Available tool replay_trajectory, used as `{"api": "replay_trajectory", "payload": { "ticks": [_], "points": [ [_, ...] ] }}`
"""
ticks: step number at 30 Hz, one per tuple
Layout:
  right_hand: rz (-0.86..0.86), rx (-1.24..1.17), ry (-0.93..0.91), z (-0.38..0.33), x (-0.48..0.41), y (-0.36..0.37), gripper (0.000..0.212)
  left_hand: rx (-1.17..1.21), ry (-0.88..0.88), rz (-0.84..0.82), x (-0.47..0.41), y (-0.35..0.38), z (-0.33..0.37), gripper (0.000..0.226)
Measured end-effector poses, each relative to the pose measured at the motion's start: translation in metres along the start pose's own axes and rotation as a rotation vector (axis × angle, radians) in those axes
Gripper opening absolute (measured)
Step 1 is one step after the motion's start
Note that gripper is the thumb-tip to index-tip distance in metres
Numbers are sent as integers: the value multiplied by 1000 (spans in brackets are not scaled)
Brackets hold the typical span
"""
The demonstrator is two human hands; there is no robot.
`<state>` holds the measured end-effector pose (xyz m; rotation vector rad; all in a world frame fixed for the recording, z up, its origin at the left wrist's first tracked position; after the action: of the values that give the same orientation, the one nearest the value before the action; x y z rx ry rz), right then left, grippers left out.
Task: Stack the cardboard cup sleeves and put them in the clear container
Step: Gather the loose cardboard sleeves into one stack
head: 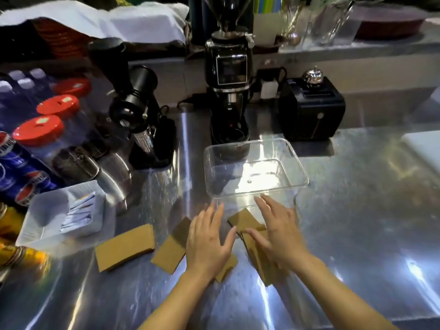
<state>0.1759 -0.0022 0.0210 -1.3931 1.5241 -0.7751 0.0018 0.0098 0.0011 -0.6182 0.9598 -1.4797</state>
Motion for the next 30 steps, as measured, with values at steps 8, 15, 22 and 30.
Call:
{"api": "replay_trajectory", "payload": {
  "ticks": [8, 15, 22, 30],
  "points": [
    [-188, 170, 254, 10, 34, 30, 80, -164, 25, -117, 23, 32, -25, 58],
    [-211, 98, 379, 7, 31, 35, 64, -236, 106, -47, 26, 32, -24, 54],
    [-54, -372, 467, 8, 23, 15, 15, 42, 3, -53, 21, 23, -15, 43],
    [-81, -1022, 635, -6, 17, -13, 17, 1047, -505, -211, 17, 9, 32, 25]
  ]
}}
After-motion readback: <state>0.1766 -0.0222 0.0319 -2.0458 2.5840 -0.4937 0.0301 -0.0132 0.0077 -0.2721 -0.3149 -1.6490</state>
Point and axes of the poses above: each hand's wrist, its own x-axis away from the middle knuckle, its own y-axis out of the palm, z = x × y, the point moved 1 cm from there along -x, towards the middle knuckle, and after that the axes turned 3 degrees about z, right-handed, at the moved point
